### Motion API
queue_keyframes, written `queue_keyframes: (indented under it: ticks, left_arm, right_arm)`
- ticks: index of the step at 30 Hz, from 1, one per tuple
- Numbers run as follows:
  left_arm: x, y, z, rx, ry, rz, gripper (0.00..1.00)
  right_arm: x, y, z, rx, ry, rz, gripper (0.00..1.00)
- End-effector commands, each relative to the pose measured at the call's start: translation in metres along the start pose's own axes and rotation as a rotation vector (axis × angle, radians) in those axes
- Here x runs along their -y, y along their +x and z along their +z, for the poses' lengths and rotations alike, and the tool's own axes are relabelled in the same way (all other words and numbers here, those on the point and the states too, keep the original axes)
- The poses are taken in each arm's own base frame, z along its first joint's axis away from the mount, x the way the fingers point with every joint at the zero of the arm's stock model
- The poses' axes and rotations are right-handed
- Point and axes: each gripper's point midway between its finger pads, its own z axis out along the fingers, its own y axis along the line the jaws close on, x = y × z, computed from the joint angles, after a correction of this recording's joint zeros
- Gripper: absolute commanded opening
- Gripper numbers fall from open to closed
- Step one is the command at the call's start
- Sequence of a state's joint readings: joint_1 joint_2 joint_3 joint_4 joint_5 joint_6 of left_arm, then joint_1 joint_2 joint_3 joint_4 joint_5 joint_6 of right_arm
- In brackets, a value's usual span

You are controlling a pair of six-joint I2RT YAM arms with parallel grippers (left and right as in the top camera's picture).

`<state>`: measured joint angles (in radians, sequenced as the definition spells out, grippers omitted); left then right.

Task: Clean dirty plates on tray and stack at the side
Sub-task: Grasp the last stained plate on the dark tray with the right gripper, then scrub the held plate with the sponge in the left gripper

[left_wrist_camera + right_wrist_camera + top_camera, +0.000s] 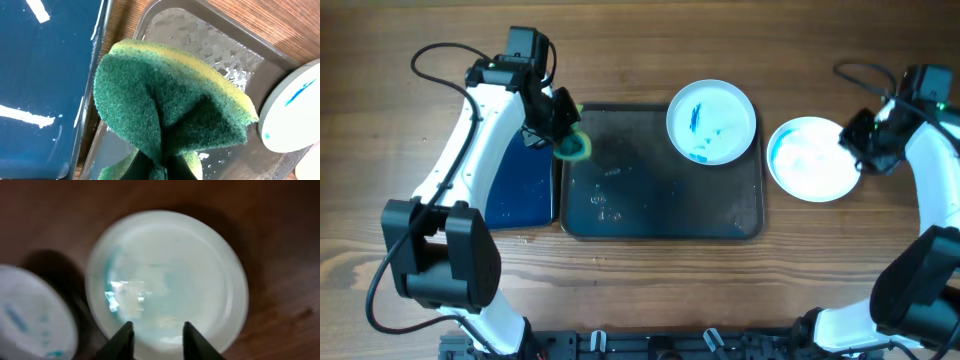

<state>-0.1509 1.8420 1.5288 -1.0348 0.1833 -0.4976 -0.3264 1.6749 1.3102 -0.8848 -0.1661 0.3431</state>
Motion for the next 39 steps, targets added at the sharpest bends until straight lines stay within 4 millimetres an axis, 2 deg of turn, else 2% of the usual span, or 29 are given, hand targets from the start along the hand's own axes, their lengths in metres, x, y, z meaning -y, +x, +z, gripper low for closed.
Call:
queue_keyframes:
  ticks: [1,4,8,9,13,19,27,30,32,39]
  left_arm:
    - [0.006,-0.001,-0.006,0.022,0.010,0.034,0.04]
    - [0.006,-0.001,-0.006,0.022,0.010,0.034,0.04]
    - [0.006,-0.001,-0.006,0.022,0.010,0.034,0.04]
    - [0.006,-0.001,-0.006,0.022,0.010,0.034,0.04]
    - [0.006,-0.001,-0.006,0.022,0.009,0.034,0.04]
    - [0.006,-0.001,-0.006,0.022,0.010,0.034,0.04]
    - [0.006,-0.001,-0.006,0.022,0.010,0.034,0.04]
    - [0.006,-0.001,-0.006,0.021,0.010,0.034,0.04]
    - [0.006,-0.001,-0.006,0.021,0.010,0.034,0.04]
    - [0.006,0.000,-0.006,0.018,0.008,0.034,0.04]
  right_arm:
    - [-0.077,-0.003,-0.020,0.031,-0.199,-0.245,0.40]
    - [-0.106,0.022,-0.009,-0.011,-0.198,-0.375,0.45]
    - [-0.124,0.058,0.030,-0.132,-0.157,-0.446,0.47]
    - [-0.126,0.070,0.044,-0.181,-0.145,-0.447,0.46]
    - [-0.124,0.092,0.075,-0.280,-0.106,-0.457,0.45]
    - [-0.120,0.102,0.102,-0.319,-0.074,-0.438,0.40]
    - [-0.136,0.107,0.120,-0.284,-0.090,-0.525,0.18]
    - [-0.139,0.117,0.120,-0.305,-0.090,-0.575,0.09]
    - [-0.144,0.130,0.118,-0.339,-0.105,-0.619,0.04]
    - [-0.165,0.193,0.107,-0.454,-0.103,-0.719,0.04]
